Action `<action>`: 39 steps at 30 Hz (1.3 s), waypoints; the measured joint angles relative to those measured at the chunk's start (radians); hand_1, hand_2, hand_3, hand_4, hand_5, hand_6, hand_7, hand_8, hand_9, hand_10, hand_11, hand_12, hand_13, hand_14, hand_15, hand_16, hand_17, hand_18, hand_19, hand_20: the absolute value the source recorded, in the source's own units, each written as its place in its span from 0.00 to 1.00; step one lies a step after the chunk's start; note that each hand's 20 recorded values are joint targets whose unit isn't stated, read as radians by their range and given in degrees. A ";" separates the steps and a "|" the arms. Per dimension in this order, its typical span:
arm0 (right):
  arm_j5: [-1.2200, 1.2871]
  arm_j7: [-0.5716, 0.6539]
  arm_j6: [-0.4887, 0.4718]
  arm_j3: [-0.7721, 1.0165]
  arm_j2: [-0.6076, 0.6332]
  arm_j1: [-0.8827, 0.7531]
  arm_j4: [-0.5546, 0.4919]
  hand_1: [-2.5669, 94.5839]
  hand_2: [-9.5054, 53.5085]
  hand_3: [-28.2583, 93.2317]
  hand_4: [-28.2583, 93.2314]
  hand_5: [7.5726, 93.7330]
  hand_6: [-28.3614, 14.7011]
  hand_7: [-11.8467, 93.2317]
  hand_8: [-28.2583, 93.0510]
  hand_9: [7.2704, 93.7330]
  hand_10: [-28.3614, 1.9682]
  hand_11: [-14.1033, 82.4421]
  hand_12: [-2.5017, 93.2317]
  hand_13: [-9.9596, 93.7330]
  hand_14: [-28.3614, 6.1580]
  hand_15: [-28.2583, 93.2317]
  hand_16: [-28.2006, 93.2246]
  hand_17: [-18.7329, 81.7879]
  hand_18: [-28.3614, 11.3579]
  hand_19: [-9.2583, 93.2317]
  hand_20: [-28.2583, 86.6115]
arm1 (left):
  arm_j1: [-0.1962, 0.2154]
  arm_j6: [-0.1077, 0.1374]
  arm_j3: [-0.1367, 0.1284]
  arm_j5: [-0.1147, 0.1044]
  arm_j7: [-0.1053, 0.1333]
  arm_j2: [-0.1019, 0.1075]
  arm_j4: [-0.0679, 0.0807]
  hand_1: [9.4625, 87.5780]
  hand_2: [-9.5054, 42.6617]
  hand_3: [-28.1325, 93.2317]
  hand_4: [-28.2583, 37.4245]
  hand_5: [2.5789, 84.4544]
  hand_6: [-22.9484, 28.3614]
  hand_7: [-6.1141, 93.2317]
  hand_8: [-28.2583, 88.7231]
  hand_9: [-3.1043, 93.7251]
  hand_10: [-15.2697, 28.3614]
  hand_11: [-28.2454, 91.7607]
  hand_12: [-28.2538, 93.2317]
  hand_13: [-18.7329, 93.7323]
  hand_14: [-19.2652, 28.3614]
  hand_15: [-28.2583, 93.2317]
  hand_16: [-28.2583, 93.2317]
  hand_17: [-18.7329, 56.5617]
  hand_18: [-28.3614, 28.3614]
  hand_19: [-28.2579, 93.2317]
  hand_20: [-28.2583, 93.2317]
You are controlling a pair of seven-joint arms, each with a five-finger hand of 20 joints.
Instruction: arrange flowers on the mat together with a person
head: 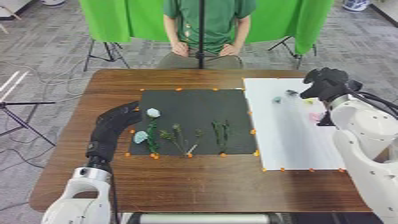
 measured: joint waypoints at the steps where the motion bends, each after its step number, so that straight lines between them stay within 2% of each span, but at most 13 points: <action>1: -0.004 0.002 -0.023 -0.002 0.001 0.004 0.009 0.37 0.00 0.84 0.06 0.52 0.70 0.24 0.16 0.56 0.43 0.28 0.25 0.68 0.45 0.43 0.44 0.47 0.28 0.65 0.62 | 0.000 0.000 0.000 0.000 0.000 0.000 0.000 0.25 0.19 0.74 0.13 0.56 0.56 0.21 0.19 0.52 0.68 0.42 0.34 0.51 0.84 0.44 0.23 0.35 0.80 0.42 0.39; 5: -0.016 0.011 -0.112 -0.006 0.002 0.015 0.042 0.37 0.00 0.84 0.06 0.51 0.70 0.24 0.16 0.56 0.42 0.27 0.24 0.69 0.45 0.44 0.44 0.47 0.27 0.65 0.62 | 0.000 -0.001 -0.001 0.000 -0.002 0.000 -0.001 0.25 0.19 0.74 0.13 0.56 0.56 0.21 0.20 0.52 0.69 0.42 0.34 0.51 0.84 0.44 0.23 0.35 0.80 0.42 0.39; 17: -0.063 0.034 -0.161 -0.013 -0.001 0.021 0.132 0.35 0.00 0.84 0.05 0.51 0.70 0.24 0.17 0.58 0.41 0.27 0.25 0.70 0.45 0.46 0.45 0.48 0.26 0.67 0.63 | 0.001 -0.004 -0.004 0.001 -0.005 0.000 -0.003 0.25 0.19 0.74 0.13 0.56 0.56 0.21 0.19 0.52 0.69 0.42 0.34 0.50 0.84 0.44 0.23 0.35 0.80 0.42 0.39; 21: -0.066 0.040 -0.183 -0.013 -0.007 0.020 0.143 0.39 0.00 0.85 0.03 0.51 0.71 0.25 0.17 0.60 0.42 0.28 0.25 0.72 0.48 0.47 0.45 0.49 0.27 0.67 0.63 | 0.001 -0.007 -0.004 0.001 -0.008 -0.002 -0.003 0.25 0.19 0.75 0.13 0.56 0.56 0.21 0.19 0.52 0.69 0.41 0.34 0.50 0.84 0.44 0.23 0.35 0.80 0.42 0.39; 26: -0.090 0.041 -0.195 -0.013 -0.018 0.008 0.156 0.46 0.00 0.85 0.01 0.55 0.73 0.27 0.16 0.66 0.49 0.31 0.25 0.78 0.55 0.46 0.45 0.56 0.30 0.69 0.64 | 0.002 -0.014 -0.009 0.001 -0.012 -0.002 -0.003 0.25 0.19 0.74 0.13 0.56 0.56 0.21 0.19 0.52 0.69 0.41 0.34 0.50 0.83 0.44 0.23 0.34 0.80 0.42 0.39; 28: -0.102 0.041 -0.188 -0.014 -0.022 0.000 0.161 0.50 0.00 0.84 0.00 0.58 0.74 0.28 0.15 0.69 0.54 0.34 0.25 0.81 0.59 0.46 0.48 0.57 0.30 0.70 0.65 | 0.002 -0.014 -0.012 0.001 -0.014 -0.003 -0.003 0.25 0.19 0.74 0.13 0.56 0.56 0.21 0.19 0.52 0.69 0.41 0.34 0.50 0.83 0.44 0.23 0.35 0.80 0.42 0.39; 29: -0.109 0.041 -0.174 -0.014 -0.024 -0.004 0.162 0.53 0.00 0.82 0.00 0.60 0.74 0.29 0.15 0.71 0.55 0.34 0.26 0.83 0.62 0.45 0.53 0.58 0.29 0.72 0.67 | 0.003 -0.014 -0.014 0.001 -0.015 -0.003 -0.003 0.25 0.19 0.74 0.13 0.56 0.56 0.21 0.19 0.52 0.69 0.41 0.34 0.50 0.83 0.44 0.23 0.34 0.79 0.42 0.39; 31: -0.120 0.044 -0.123 -0.014 -0.028 -0.013 0.168 0.59 0.00 0.78 0.00 0.65 0.75 0.30 0.16 0.79 0.61 0.28 0.36 0.86 0.68 0.44 0.59 0.59 0.28 0.75 0.69 | 0.005 -0.015 -0.017 0.001 -0.016 -0.003 -0.003 0.25 0.19 0.74 0.13 0.56 0.56 0.21 0.19 0.52 0.69 0.41 0.34 0.50 0.84 0.44 0.23 0.34 0.80 0.42 0.39; 33: -0.127 0.047 -0.036 -0.016 -0.033 -0.029 0.186 0.64 0.00 0.73 0.01 0.73 0.75 0.32 0.25 0.87 0.66 0.24 0.44 0.90 0.73 0.46 0.62 0.59 0.26 0.78 0.72 | 0.007 -0.015 -0.019 0.001 -0.017 -0.004 -0.002 0.25 0.19 0.74 0.13 0.56 0.56 0.21 0.19 0.52 0.69 0.41 0.34 0.50 0.84 0.44 0.23 0.34 0.80 0.42 0.39; 36: -0.131 0.048 0.110 -0.017 -0.041 -0.057 0.211 0.67 0.00 0.74 0.01 0.81 0.74 0.32 0.28 0.93 0.68 0.24 0.47 0.93 0.74 0.49 0.63 0.60 0.24 0.81 0.74 | 0.010 -0.016 -0.022 0.000 -0.019 -0.004 -0.002 0.25 0.19 0.74 0.13 0.56 0.56 0.21 0.20 0.52 0.69 0.41 0.34 0.50 0.84 0.44 0.23 0.34 0.80 0.42 0.39; 39: -0.130 0.046 0.217 -0.017 -0.049 -0.083 0.228 0.68 0.00 0.74 0.01 0.84 0.73 0.33 0.30 0.96 0.69 0.25 0.48 0.94 0.74 0.52 0.63 0.61 0.22 0.83 0.75 | 0.011 -0.017 -0.026 0.000 -0.020 -0.005 -0.001 0.25 0.19 0.74 0.13 0.56 0.56 0.21 0.20 0.52 0.69 0.42 0.34 0.50 0.84 0.44 0.23 0.34 0.80 0.42 0.39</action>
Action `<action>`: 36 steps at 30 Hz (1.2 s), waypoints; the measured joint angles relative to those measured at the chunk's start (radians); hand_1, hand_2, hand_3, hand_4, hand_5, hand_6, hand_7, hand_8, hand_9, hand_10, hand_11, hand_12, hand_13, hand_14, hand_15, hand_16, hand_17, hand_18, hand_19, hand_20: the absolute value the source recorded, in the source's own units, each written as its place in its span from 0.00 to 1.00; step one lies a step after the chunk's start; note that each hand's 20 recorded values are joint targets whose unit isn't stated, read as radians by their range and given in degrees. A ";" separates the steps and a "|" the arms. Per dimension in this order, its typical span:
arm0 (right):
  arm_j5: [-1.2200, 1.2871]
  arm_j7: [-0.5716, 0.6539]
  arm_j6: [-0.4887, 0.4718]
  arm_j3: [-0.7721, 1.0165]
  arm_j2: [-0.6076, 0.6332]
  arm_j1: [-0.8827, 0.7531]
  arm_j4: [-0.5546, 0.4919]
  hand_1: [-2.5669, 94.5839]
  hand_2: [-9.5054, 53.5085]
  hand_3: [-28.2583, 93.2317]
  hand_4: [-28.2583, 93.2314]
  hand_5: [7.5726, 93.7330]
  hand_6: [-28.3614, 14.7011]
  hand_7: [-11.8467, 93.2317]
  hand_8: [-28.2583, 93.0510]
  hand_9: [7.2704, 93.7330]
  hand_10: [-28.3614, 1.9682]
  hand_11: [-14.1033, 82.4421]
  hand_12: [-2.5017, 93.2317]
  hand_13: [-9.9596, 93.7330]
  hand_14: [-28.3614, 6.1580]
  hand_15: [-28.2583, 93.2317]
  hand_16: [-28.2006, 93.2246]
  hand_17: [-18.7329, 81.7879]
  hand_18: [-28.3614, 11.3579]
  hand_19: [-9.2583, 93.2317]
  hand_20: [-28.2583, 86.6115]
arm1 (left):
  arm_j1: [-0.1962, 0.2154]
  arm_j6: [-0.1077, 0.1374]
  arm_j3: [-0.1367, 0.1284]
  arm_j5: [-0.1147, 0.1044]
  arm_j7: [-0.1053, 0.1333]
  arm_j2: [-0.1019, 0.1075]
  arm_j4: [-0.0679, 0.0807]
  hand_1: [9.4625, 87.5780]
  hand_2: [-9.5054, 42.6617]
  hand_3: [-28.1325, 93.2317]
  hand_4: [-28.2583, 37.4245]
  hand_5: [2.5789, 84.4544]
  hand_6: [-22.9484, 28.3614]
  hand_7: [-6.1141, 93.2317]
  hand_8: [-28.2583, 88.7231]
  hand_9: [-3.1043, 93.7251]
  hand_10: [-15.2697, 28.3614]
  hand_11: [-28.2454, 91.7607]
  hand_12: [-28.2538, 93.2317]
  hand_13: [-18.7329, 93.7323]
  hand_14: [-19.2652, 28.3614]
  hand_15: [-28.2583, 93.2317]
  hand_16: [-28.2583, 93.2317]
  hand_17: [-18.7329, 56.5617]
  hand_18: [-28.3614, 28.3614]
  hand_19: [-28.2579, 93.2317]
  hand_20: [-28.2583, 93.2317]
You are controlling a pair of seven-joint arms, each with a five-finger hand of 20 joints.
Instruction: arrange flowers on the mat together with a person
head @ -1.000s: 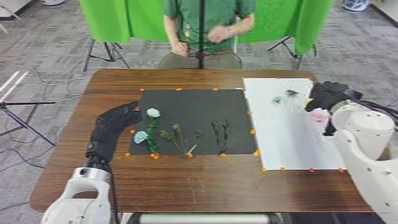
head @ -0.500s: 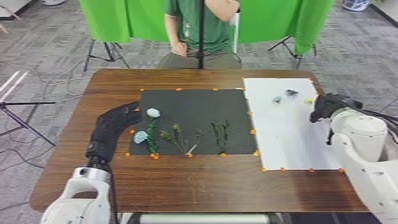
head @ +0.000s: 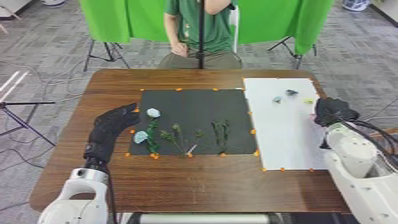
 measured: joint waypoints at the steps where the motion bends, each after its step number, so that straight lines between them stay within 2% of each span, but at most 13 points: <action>1: 0.002 -0.001 0.024 0.000 -0.002 -0.005 0.004 0.68 0.00 0.74 0.01 0.84 0.73 0.33 0.30 0.96 0.69 0.25 0.48 0.95 0.73 0.53 0.63 0.61 0.22 0.83 0.75 | 0.001 0.000 -0.002 0.000 0.000 -0.001 0.000 0.25 0.19 0.74 0.13 0.56 0.56 0.21 0.20 0.52 0.69 0.42 0.34 0.50 0.84 0.44 0.23 0.34 0.80 0.42 0.39; 6: 0.035 -0.001 0.073 0.000 -0.004 -0.012 0.010 0.69 0.00 0.75 0.01 0.86 0.72 0.32 0.30 0.97 0.69 0.25 0.49 0.95 0.72 0.54 0.62 0.61 0.22 0.84 0.75 | 0.012 0.002 -0.026 0.000 0.000 -0.004 0.000 0.25 0.19 0.74 0.13 0.56 0.56 0.21 0.20 0.52 0.69 0.42 0.34 0.50 0.84 0.44 0.23 0.34 0.80 0.42 0.39; 9: 0.075 0.006 0.080 -0.006 0.000 -0.012 -0.014 0.68 0.00 0.75 0.01 0.86 0.72 0.32 0.30 0.97 0.68 0.24 0.49 0.94 0.72 0.55 0.62 0.61 0.22 0.84 0.76 | 0.028 0.008 -0.054 -0.002 0.002 -0.004 -0.003 0.25 0.19 0.74 0.13 0.56 0.56 0.21 0.20 0.52 0.69 0.42 0.34 0.50 0.84 0.44 0.23 0.34 0.80 0.42 0.39; 13: 0.127 0.019 0.098 -0.039 0.023 0.008 -0.108 0.68 0.00 0.75 0.02 0.86 0.72 0.32 0.31 0.97 0.68 0.24 0.49 0.94 0.72 0.55 0.62 0.61 0.22 0.84 0.76 | 0.055 0.027 -0.099 -0.009 0.003 -0.002 -0.007 0.25 0.20 0.74 0.13 0.56 0.56 0.21 0.20 0.52 0.69 0.42 0.34 0.50 0.84 0.44 0.23 0.34 0.80 0.42 0.39; 16: 0.162 0.017 0.127 -0.102 0.052 0.072 -0.184 0.68 0.00 0.75 0.02 0.86 0.72 0.32 0.31 0.97 0.68 0.24 0.49 0.94 0.72 0.55 0.62 0.60 0.22 0.84 0.76 | 0.070 0.051 -0.118 -0.018 0.004 0.002 -0.007 0.25 0.20 0.74 0.13 0.56 0.56 0.21 0.20 0.52 0.69 0.42 0.34 0.51 0.84 0.44 0.23 0.34 0.80 0.42 0.39; 20: 0.220 -0.027 0.164 -0.209 0.075 0.211 -0.254 0.68 0.00 0.75 0.02 0.86 0.72 0.32 0.31 0.97 0.68 0.24 0.49 0.94 0.72 0.56 0.62 0.60 0.22 0.84 0.76 | 0.081 0.070 -0.127 -0.029 0.005 0.003 -0.006 0.24 0.21 0.75 0.12 0.56 0.56 0.21 0.20 0.52 0.69 0.42 0.34 0.51 0.84 0.44 0.23 0.34 0.80 0.42 0.39; 25: 0.307 -0.152 0.165 -0.363 0.075 0.387 -0.295 0.68 0.00 0.75 0.02 0.86 0.73 0.32 0.31 0.97 0.69 0.24 0.49 0.94 0.73 0.56 0.62 0.60 0.22 0.84 0.76 | 0.086 0.077 -0.130 -0.037 0.005 0.003 -0.004 0.24 0.22 0.75 0.12 0.56 0.56 0.21 0.19 0.52 0.69 0.42 0.34 0.51 0.84 0.44 0.23 0.34 0.80 0.42 0.39; 31: 0.316 -0.243 0.118 -0.610 0.047 0.547 -0.288 0.68 0.00 0.75 0.01 0.86 0.73 0.32 0.31 0.97 0.70 0.24 0.49 0.93 0.73 0.57 0.62 0.60 0.23 0.84 0.76 | 0.088 0.077 -0.128 -0.042 0.004 0.002 -0.002 0.24 0.22 0.75 0.11 0.56 0.56 0.21 0.19 0.52 0.69 0.42 0.34 0.51 0.84 0.44 0.23 0.34 0.80 0.42 0.39; 36: 0.271 -0.353 0.111 -0.793 -0.014 0.627 -0.235 0.67 0.00 0.76 0.01 0.85 0.75 0.33 0.30 0.97 0.71 0.24 0.49 0.93 0.73 0.58 0.62 0.60 0.23 0.85 0.76 | 0.088 0.076 -0.122 -0.044 0.004 0.002 0.001 0.23 0.22 0.75 0.11 0.56 0.56 0.21 0.20 0.52 0.69 0.42 0.34 0.51 0.84 0.44 0.23 0.34 0.80 0.42 0.39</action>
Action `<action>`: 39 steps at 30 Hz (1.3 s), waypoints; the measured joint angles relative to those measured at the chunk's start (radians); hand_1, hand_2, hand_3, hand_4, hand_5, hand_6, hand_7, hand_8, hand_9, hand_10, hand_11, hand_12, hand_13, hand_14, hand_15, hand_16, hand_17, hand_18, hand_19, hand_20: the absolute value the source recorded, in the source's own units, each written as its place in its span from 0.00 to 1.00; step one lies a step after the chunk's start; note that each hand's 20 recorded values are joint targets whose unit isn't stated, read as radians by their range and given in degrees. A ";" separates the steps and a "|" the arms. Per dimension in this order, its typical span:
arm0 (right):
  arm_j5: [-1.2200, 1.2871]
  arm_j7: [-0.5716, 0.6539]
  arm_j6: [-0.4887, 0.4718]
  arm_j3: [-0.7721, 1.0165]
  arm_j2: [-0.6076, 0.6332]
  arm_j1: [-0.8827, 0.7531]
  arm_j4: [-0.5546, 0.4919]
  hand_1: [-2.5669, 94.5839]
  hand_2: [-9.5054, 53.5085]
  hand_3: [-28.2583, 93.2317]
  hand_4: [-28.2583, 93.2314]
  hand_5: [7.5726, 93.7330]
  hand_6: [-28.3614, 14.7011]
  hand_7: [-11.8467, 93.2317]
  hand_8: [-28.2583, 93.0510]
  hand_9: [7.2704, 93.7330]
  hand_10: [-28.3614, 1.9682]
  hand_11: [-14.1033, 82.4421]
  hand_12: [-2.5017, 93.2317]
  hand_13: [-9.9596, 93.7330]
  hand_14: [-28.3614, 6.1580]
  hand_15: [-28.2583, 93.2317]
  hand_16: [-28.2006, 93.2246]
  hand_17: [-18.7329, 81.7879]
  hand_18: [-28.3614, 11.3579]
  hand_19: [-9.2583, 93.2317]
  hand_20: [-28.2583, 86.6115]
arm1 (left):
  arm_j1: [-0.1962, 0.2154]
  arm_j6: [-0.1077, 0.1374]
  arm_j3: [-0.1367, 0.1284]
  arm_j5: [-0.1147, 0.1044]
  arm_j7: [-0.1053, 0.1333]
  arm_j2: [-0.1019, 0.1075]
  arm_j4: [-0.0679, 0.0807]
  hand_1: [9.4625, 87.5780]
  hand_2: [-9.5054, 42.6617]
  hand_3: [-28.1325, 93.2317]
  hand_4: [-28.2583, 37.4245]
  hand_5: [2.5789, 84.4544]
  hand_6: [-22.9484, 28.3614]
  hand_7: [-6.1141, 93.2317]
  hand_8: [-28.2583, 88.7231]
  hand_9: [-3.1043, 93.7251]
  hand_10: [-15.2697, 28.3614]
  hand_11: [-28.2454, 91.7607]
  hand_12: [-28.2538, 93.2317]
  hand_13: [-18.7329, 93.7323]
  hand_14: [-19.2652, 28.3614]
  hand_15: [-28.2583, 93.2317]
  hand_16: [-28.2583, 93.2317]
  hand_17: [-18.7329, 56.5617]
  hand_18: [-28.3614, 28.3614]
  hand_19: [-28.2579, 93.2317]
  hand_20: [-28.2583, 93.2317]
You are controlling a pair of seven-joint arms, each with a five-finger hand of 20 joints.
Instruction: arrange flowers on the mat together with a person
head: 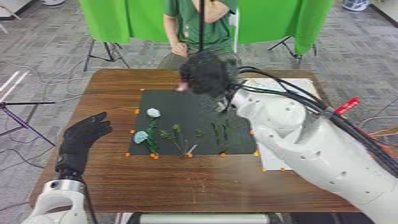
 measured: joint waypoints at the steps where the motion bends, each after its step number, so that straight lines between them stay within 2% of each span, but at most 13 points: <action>1: -0.018 -0.018 0.001 -0.035 -0.013 0.014 0.013 0.67 0.00 0.76 0.01 0.85 0.75 0.33 0.30 0.97 0.71 0.24 0.49 0.93 0.73 0.59 0.61 0.60 0.23 0.85 0.76 | 0.000 0.000 0.002 0.000 0.000 0.000 0.001 0.23 0.22 0.75 0.11 0.56 0.56 0.21 0.19 0.52 0.69 0.42 0.34 0.51 0.84 0.44 0.23 0.34 0.80 0.42 0.39; 7: -0.091 -0.053 0.003 -0.164 -0.083 0.050 0.063 0.66 0.00 0.77 0.01 0.84 0.76 0.34 0.30 0.96 0.73 0.24 0.49 0.92 0.74 0.60 0.61 0.59 0.24 0.85 0.77 | -0.004 -0.007 0.012 -0.001 -0.003 0.000 0.012 0.23 0.22 0.75 0.11 0.56 0.56 0.21 0.20 0.52 0.69 0.42 0.34 0.51 0.84 0.44 0.23 0.34 0.80 0.42 0.39; 14: -0.121 -0.059 -0.023 -0.162 -0.144 0.038 0.121 0.66 0.00 0.77 0.01 0.81 0.75 0.34 0.29 0.94 0.73 0.23 0.47 0.90 0.75 0.61 0.62 0.58 0.25 0.85 0.77 | -0.012 -0.016 0.020 -0.002 -0.006 0.000 0.018 0.23 0.22 0.75 0.11 0.56 0.56 0.21 0.20 0.52 0.69 0.42 0.34 0.50 0.84 0.44 0.23 0.34 0.80 0.42 0.39; 21: -0.148 -0.055 -0.149 -0.146 -0.165 0.015 0.154 0.65 0.00 0.77 0.01 0.80 0.75 0.33 0.29 0.93 0.73 0.22 0.46 0.89 0.75 0.61 0.62 0.57 0.25 0.84 0.77 | -0.021 -0.027 0.027 -0.002 -0.009 0.000 0.024 0.24 0.22 0.75 0.11 0.56 0.56 0.20 0.20 0.52 0.69 0.42 0.34 0.50 0.84 0.44 0.23 0.34 0.80 0.42 0.39; 31: -0.151 -0.026 -0.145 -0.148 -0.178 -0.001 0.195 0.63 0.00 0.77 0.01 0.77 0.74 0.32 0.28 0.90 0.71 0.21 0.44 0.88 0.74 0.61 0.61 0.56 0.25 0.84 0.77 | -0.029 -0.035 0.030 -0.002 -0.012 0.002 0.025 0.24 0.22 0.75 0.12 0.56 0.56 0.20 0.20 0.52 0.69 0.42 0.34 0.50 0.84 0.44 0.23 0.34 0.80 0.42 0.39; 36: -0.152 -0.019 -0.144 -0.148 -0.186 -0.001 0.201 0.61 0.00 0.78 0.01 0.70 0.76 0.31 0.25 0.86 0.69 0.20 0.40 0.86 0.73 0.62 0.61 0.55 0.25 0.83 0.77 | -0.031 -0.037 0.034 -0.002 -0.012 0.002 0.026 0.24 0.21 0.75 0.12 0.56 0.56 0.21 0.20 0.52 0.69 0.42 0.34 0.50 0.84 0.44 0.23 0.34 0.80 0.42 0.39; 39: -0.156 -0.018 -0.144 -0.148 -0.189 -0.001 0.203 0.57 0.00 0.82 0.01 0.67 0.77 0.30 0.17 0.81 0.66 0.24 0.34 0.85 0.73 0.62 0.61 0.54 0.24 0.82 0.78 | -0.032 -0.037 0.035 -0.002 -0.011 0.002 0.027 0.24 0.21 0.75 0.12 0.56 0.56 0.21 0.20 0.52 0.69 0.42 0.34 0.50 0.84 0.44 0.23 0.34 0.80 0.42 0.39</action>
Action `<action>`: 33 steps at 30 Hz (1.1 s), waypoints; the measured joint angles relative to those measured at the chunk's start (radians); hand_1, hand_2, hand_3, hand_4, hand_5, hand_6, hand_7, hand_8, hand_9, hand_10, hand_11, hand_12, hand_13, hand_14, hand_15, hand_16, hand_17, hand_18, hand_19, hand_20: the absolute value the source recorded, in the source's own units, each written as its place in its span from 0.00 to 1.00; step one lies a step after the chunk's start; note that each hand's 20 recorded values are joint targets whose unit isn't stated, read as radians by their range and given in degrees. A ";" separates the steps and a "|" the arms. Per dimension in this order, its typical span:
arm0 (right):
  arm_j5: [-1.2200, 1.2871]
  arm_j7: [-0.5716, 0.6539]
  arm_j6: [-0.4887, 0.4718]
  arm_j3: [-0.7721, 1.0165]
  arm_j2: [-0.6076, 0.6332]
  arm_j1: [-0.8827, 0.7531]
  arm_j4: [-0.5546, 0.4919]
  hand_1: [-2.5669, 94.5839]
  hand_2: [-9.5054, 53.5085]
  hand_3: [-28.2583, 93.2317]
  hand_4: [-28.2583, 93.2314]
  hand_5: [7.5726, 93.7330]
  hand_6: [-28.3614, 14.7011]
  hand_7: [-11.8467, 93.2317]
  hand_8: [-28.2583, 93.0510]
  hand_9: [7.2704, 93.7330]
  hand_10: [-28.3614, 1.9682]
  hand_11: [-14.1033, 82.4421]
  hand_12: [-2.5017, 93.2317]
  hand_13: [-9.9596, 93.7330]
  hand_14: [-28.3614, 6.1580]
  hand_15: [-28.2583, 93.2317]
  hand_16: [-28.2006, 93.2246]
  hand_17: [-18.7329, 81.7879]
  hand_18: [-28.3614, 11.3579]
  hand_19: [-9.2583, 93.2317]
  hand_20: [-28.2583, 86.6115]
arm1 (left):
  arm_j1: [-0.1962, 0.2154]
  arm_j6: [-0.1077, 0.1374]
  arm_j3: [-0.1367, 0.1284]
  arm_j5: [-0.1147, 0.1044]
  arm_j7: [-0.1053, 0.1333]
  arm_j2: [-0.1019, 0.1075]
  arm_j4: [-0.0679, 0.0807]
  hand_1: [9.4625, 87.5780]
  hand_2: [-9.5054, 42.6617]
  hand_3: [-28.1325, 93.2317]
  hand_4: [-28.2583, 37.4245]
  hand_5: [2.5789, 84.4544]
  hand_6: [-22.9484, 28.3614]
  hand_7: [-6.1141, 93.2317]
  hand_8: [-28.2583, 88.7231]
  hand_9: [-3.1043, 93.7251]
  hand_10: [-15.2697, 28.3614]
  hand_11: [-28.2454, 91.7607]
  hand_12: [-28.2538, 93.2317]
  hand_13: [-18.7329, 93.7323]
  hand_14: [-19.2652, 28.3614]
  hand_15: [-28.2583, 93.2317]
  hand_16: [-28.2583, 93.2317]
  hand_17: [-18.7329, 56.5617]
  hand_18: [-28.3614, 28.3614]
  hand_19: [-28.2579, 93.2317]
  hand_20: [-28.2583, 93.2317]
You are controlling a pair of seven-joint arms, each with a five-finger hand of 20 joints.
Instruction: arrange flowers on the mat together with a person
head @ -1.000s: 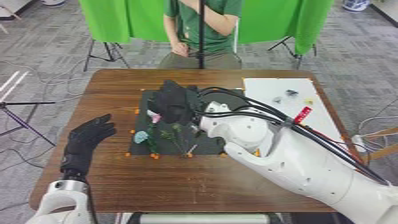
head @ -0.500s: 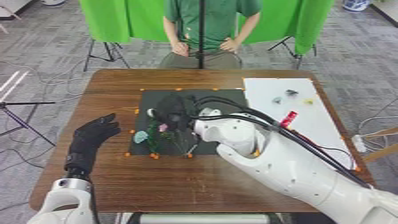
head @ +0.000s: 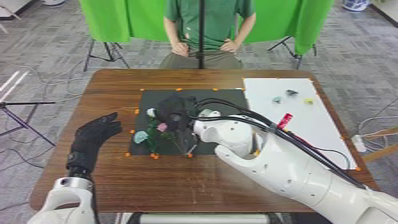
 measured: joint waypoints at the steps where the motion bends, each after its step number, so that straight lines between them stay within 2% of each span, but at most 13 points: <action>1: -0.004 0.000 0.000 0.000 -0.001 0.000 0.001 0.55 0.00 0.84 0.01 0.66 0.77 0.31 0.14 0.79 0.65 0.26 0.31 0.84 0.72 0.61 0.61 0.54 0.24 0.82 0.78 | 0.000 0.000 0.000 0.000 0.000 0.000 0.000 0.24 0.21 0.75 0.12 0.56 0.56 0.21 0.20 0.52 0.69 0.42 0.34 0.50 0.84 0.44 0.23 0.34 0.80 0.42 0.39; 7: -0.032 0.000 -0.018 0.001 -0.002 -0.002 0.002 0.53 0.00 0.85 0.00 0.64 0.78 0.31 0.13 0.75 0.61 0.30 0.23 0.83 0.71 0.62 0.61 0.53 0.24 0.82 0.77 | 0.001 0.000 -0.001 -0.001 0.001 0.000 0.000 0.24 0.21 0.75 0.12 0.56 0.56 0.21 0.20 0.52 0.69 0.42 0.34 0.50 0.84 0.44 0.23 0.34 0.80 0.42 0.39; 16: -0.074 -0.002 -0.049 0.006 -0.001 -0.010 0.004 0.52 0.00 0.85 0.00 0.62 0.78 0.31 0.13 0.72 0.60 0.29 0.22 0.82 0.70 0.62 0.60 0.52 0.24 0.81 0.77 | 0.001 0.001 -0.001 -0.002 0.002 0.000 0.000 0.24 0.21 0.75 0.12 0.56 0.56 0.21 0.20 0.52 0.69 0.42 0.34 0.50 0.84 0.44 0.23 0.34 0.80 0.42 0.39; 26: -0.068 0.000 -0.117 0.018 -0.001 -0.014 0.002 0.49 0.00 0.86 0.00 0.56 0.78 0.30 0.13 0.69 0.53 0.25 0.20 0.81 0.67 0.59 0.59 0.51 0.22 0.80 0.77 | 0.003 0.001 -0.001 -0.003 0.003 0.000 0.000 0.24 0.21 0.75 0.12 0.56 0.56 0.21 0.20 0.52 0.69 0.42 0.34 0.50 0.84 0.44 0.23 0.34 0.80 0.42 0.39; 30: -0.022 0.016 -0.149 0.061 0.003 -0.029 -0.031 0.47 0.00 0.86 0.01 0.56 0.77 0.29 0.14 0.69 0.52 0.25 0.20 0.81 0.64 0.60 0.55 0.51 0.22 0.79 0.76 | 0.003 0.001 -0.001 -0.003 0.003 0.000 0.000 0.23 0.21 0.75 0.12 0.56 0.56 0.21 0.20 0.52 0.69 0.42 0.34 0.50 0.84 0.44 0.23 0.34 0.80 0.42 0.39; 33: 0.077 0.055 -0.151 0.150 0.010 -0.071 -0.104 0.46 0.00 0.86 0.01 0.56 0.75 0.29 0.14 0.69 0.51 0.25 0.20 0.81 0.63 0.60 0.54 0.51 0.22 0.79 0.76 | 0.003 0.001 -0.001 -0.003 0.003 -0.001 0.000 0.24 0.21 0.75 0.12 0.56 0.56 0.21 0.20 0.52 0.69 0.42 0.34 0.50 0.84 0.44 0.23 0.34 0.80 0.42 0.39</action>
